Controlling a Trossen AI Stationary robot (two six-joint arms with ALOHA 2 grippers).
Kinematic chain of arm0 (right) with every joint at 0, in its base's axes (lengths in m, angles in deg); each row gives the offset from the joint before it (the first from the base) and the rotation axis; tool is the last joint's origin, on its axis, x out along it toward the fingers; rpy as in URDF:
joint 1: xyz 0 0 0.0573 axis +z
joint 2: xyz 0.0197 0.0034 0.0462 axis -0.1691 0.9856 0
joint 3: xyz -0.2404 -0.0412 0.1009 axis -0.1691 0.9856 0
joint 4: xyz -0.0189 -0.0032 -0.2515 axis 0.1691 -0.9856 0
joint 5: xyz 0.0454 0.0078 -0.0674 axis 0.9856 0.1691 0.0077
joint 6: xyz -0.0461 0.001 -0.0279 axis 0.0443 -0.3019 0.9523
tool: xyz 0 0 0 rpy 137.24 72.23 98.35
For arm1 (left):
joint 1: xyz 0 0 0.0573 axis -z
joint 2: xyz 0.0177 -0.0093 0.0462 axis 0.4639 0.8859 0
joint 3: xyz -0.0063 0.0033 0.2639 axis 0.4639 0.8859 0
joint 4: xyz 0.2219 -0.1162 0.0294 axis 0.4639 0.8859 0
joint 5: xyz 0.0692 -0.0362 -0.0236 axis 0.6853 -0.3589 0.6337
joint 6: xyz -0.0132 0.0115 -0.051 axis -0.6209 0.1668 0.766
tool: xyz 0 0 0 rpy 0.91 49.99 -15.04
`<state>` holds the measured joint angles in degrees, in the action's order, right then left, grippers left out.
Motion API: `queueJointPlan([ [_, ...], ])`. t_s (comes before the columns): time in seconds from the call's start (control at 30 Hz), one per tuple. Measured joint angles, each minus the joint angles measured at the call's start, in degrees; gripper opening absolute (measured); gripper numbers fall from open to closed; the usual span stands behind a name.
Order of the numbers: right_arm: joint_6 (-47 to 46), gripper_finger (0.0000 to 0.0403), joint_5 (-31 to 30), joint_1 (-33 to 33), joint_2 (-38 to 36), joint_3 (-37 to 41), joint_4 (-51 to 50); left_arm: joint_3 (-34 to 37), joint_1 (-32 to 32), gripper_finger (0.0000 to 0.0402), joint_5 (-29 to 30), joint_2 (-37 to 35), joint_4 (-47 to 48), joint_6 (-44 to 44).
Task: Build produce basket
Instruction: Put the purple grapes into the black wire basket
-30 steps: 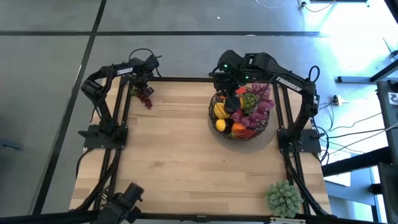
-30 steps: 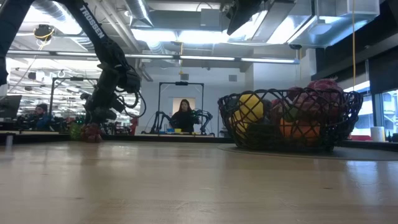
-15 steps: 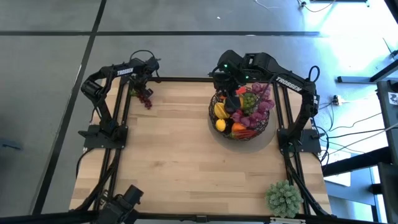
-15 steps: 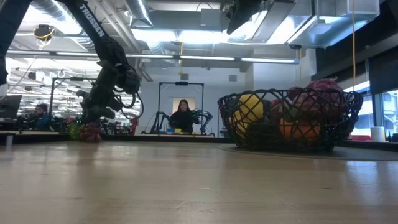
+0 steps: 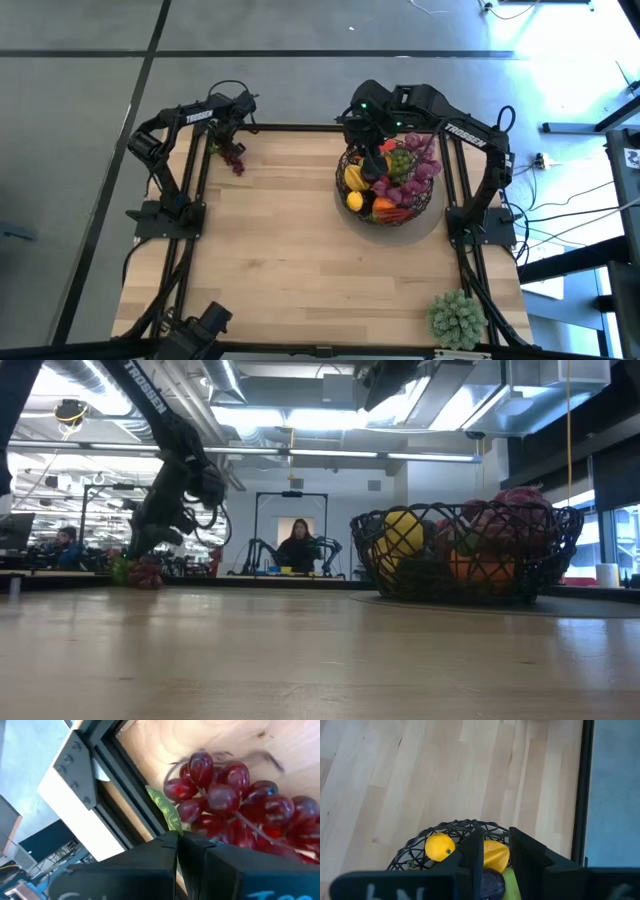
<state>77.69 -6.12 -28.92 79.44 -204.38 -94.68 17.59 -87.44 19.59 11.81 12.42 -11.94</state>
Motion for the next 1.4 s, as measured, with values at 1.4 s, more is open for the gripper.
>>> queueJointPlan([
  [1.4,-4.9,0.0087,-7.5,0.0,-12.7,-0.3,-2.6,-14.5,27.4,0.0000,1.4,-18.5,6.1,10.6],
])
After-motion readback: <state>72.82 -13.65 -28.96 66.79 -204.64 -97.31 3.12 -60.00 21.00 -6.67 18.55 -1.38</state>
